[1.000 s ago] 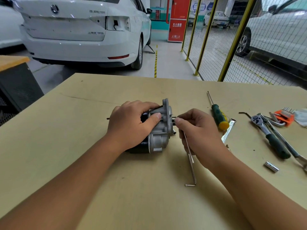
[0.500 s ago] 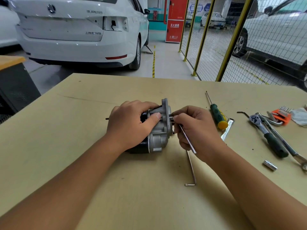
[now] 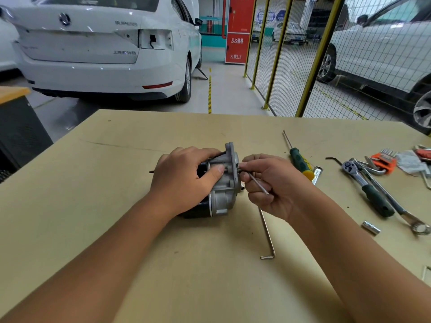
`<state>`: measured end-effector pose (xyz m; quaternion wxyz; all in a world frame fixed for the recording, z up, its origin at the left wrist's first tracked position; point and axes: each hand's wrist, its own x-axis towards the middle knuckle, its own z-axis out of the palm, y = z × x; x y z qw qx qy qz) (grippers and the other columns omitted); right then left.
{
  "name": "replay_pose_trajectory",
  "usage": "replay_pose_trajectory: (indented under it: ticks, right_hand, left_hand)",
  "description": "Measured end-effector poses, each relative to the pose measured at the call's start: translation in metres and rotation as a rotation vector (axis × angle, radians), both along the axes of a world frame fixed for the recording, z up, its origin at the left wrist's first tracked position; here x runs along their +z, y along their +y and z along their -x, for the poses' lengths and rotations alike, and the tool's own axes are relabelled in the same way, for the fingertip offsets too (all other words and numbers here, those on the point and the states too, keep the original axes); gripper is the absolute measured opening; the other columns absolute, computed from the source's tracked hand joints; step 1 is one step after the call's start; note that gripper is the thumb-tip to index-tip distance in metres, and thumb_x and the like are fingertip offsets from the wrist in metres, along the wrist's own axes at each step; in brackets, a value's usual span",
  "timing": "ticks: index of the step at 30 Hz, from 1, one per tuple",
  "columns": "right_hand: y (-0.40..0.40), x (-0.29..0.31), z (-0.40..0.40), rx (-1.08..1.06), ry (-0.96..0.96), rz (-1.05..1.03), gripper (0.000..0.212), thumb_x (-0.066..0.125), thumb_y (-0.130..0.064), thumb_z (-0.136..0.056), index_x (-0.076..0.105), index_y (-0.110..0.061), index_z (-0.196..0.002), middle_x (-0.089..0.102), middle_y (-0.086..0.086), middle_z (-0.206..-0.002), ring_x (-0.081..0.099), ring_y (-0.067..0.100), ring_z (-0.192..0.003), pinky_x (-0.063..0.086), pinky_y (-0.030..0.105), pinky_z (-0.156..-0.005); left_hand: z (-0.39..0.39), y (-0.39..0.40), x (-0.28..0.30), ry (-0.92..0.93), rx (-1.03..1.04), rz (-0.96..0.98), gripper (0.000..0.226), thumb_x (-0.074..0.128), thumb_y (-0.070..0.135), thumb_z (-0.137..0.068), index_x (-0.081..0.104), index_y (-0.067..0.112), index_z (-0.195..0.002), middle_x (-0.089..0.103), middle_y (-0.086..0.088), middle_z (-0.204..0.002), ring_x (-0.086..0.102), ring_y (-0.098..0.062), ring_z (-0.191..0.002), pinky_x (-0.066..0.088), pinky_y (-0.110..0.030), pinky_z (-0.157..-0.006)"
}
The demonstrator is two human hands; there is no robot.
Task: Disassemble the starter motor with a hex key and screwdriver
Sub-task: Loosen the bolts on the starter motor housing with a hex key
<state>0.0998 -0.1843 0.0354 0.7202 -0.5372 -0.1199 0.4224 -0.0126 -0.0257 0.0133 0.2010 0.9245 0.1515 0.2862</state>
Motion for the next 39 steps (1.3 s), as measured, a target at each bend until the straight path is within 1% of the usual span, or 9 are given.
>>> replay_pose_trajectory:
  ticks: [7,11,17,22,25,27,29,35,39]
  right_hand:
    - [0.000,-0.009,0.011,-0.121,-0.105,-0.049,0.008,0.052,0.001,-0.096,0.052,-0.006,-0.094,0.047,0.010,-0.061,0.033,0.009,-0.033,0.024,0.016,-0.032]
    - [-0.002,-0.009,0.009,-0.110,-0.168,-0.038,0.010,0.058,0.001,-0.094,0.059,-0.006,-0.087,0.050,0.016,-0.073,0.036,0.017,-0.048,0.025,0.026,-0.048]
    - [-0.005,-0.007,0.013,-0.088,-0.171,-0.102,0.011,0.066,0.001,-0.089,0.059,-0.006,-0.092,0.060,0.014,-0.072,0.058,0.022,-0.055,0.045,0.024,-0.042]
    - [-0.007,-0.013,0.008,-0.051,-0.219,-0.056,0.005,0.064,-0.012,-0.096,0.062,-0.007,-0.097,0.054,0.013,-0.067,0.042,0.020,-0.052,0.031,0.023,-0.045]
    - [-0.013,-0.013,0.001,-0.113,-0.685,0.002,0.011,0.059,-0.002,-0.094,0.066,-0.008,-0.087,0.063,0.013,-0.077,0.054,0.028,-0.055,0.045,0.034,-0.047]
    - [-0.020,-0.011,-0.005,-0.141,-1.178,0.043,0.027,0.062,0.010,-0.082,0.073,-0.012,-0.094,0.068,0.005,-0.093,0.066,0.023,-0.072,0.055,0.037,-0.062]
    - [-0.024,-0.010,-0.010,-0.062,-1.421,-0.007,0.031,0.071,0.015,-0.074,0.075,-0.006,-0.096,0.069,0.006,-0.098,0.068,0.021,-0.086,0.056,0.033,-0.072]
    - [-0.024,-0.013,-0.016,-0.143,-1.702,-0.012,0.014,0.081,0.002,-0.080,0.080,-0.005,-0.091,0.074,0.008,-0.093,0.072,0.019,-0.084,0.058,0.029,-0.075]
    - [-0.024,-0.013,-0.019,-0.224,-1.583,0.058,0.016,0.081,-0.001,-0.081,0.081,-0.009,-0.094,0.077,0.001,-0.089,0.073,0.012,-0.080,0.058,0.029,-0.076]
  left_hand:
    - [0.003,-0.023,0.000,-0.306,-0.479,-0.280,0.046,0.086,0.043,-0.079,0.078,0.020,-0.117,0.063,-0.005,-0.134,0.062,-0.024,-0.118,0.048,-0.049,-0.093]
    - [-0.006,-0.037,-0.003,-0.454,-0.473,-0.397,0.028,0.084,0.033,-0.087,0.081,0.010,-0.103,0.072,-0.010,-0.108,0.066,-0.031,-0.092,0.049,-0.047,-0.078]
    - [-0.009,-0.043,0.000,-0.496,-0.495,-0.402,0.025,0.086,0.026,-0.087,0.081,0.006,-0.102,0.072,-0.010,-0.094,0.067,-0.033,-0.082,0.051,-0.047,-0.070]
    - [-0.012,-0.049,-0.001,-0.539,-0.492,-0.407,0.010,0.072,0.010,-0.095,0.080,0.003,-0.096,0.072,-0.013,-0.089,0.066,-0.034,-0.076,0.050,-0.046,-0.067]
    - [-0.010,-0.046,-0.004,-0.555,-0.474,-0.358,0.011,0.074,0.011,-0.096,0.080,0.002,-0.094,0.072,-0.010,-0.091,0.065,-0.032,-0.078,0.050,-0.044,-0.070]
    - [-0.009,-0.044,-0.006,-0.564,-0.462,-0.313,0.010,0.077,0.012,-0.094,0.080,0.003,-0.096,0.072,-0.009,-0.093,0.066,-0.030,-0.081,0.050,-0.043,-0.071]
    - [-0.008,-0.044,-0.008,-0.565,-0.460,-0.263,0.011,0.078,0.013,-0.094,0.080,0.002,-0.097,0.072,-0.009,-0.094,0.066,-0.029,-0.084,0.052,-0.044,-0.072]
    - [-0.004,-0.022,0.004,-0.512,-0.342,-0.171,0.035,0.084,0.039,-0.083,0.080,0.008,-0.098,0.071,-0.005,-0.100,0.065,-0.026,-0.093,0.053,-0.043,-0.081]
    - [0.007,0.019,0.004,-0.247,-0.049,-0.003,0.040,0.069,0.059,-0.080,0.077,0.027,-0.103,0.070,0.008,-0.106,0.062,-0.017,-0.105,0.051,-0.041,-0.094]
